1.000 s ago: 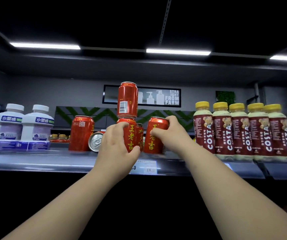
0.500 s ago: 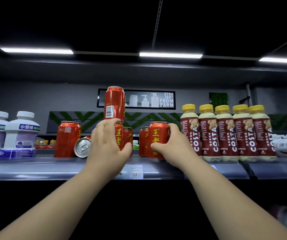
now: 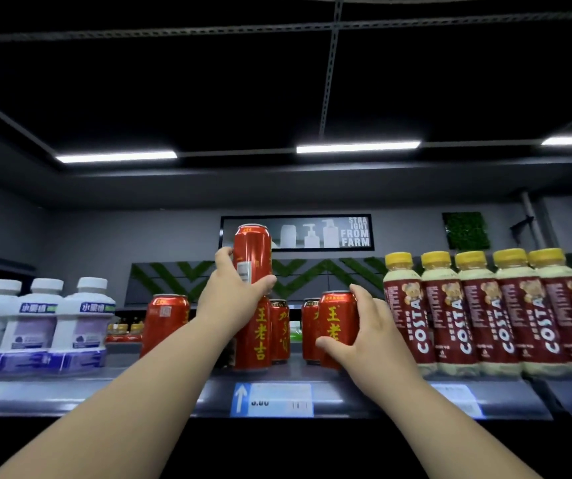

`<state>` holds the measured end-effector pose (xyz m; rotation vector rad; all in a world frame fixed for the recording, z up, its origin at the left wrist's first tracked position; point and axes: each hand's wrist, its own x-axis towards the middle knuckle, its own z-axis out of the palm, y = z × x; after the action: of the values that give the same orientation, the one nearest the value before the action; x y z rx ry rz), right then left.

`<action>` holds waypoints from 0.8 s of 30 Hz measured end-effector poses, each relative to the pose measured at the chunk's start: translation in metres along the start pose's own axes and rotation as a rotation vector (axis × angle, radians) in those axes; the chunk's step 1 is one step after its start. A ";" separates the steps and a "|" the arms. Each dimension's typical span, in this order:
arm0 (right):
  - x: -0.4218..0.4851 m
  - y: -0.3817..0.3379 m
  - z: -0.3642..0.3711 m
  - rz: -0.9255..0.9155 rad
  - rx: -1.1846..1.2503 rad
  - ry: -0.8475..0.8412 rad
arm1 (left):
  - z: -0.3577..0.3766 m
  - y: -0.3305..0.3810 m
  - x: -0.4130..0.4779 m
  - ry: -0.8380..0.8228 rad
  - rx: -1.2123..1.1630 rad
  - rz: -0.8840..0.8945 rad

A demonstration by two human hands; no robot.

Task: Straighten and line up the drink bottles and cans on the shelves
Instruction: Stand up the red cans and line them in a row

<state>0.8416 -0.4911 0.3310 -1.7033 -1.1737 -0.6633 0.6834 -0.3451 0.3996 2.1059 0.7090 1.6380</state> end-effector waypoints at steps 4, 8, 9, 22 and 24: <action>0.001 -0.002 -0.001 -0.009 -0.015 0.005 | 0.002 0.002 0.002 0.058 0.080 0.046; 0.001 -0.002 -0.002 -0.011 -0.022 0.007 | 0.002 0.012 -0.008 0.083 -0.233 0.104; 0.001 -0.002 -0.002 -0.012 -0.022 0.009 | 0.002 0.016 -0.014 0.077 -0.307 0.109; -0.004 0.004 -0.008 -0.048 -0.055 0.030 | 0.056 0.034 -0.079 -0.256 -0.838 -0.292; -0.006 0.006 -0.006 -0.048 -0.061 0.022 | 0.059 0.031 -0.079 -0.271 -0.869 -0.311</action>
<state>0.8447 -0.4999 0.3265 -1.7187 -1.1927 -0.7520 0.7299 -0.4166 0.3416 1.4436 0.1565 1.1491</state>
